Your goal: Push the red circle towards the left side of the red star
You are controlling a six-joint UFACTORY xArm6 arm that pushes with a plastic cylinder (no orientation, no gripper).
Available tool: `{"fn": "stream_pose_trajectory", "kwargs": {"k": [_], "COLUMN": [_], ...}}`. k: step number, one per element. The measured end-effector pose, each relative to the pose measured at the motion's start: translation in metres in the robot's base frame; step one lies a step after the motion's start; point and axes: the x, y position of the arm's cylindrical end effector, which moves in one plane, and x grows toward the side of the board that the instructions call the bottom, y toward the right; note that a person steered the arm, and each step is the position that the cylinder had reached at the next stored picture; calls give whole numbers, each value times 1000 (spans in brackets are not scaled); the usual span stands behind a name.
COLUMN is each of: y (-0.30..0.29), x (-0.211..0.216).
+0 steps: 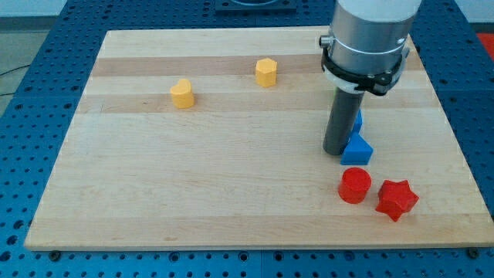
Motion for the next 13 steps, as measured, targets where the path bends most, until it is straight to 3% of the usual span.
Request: {"fn": "stream_pose_trajectory", "kwargs": {"k": [3, 4, 5, 6, 7, 8, 10, 12, 13], "y": [-20, -42, -104, -115, -102, -48, 168, 27, 25], "x": [0, 27, 68, 133, 134, 134, 132, 108, 111]}}
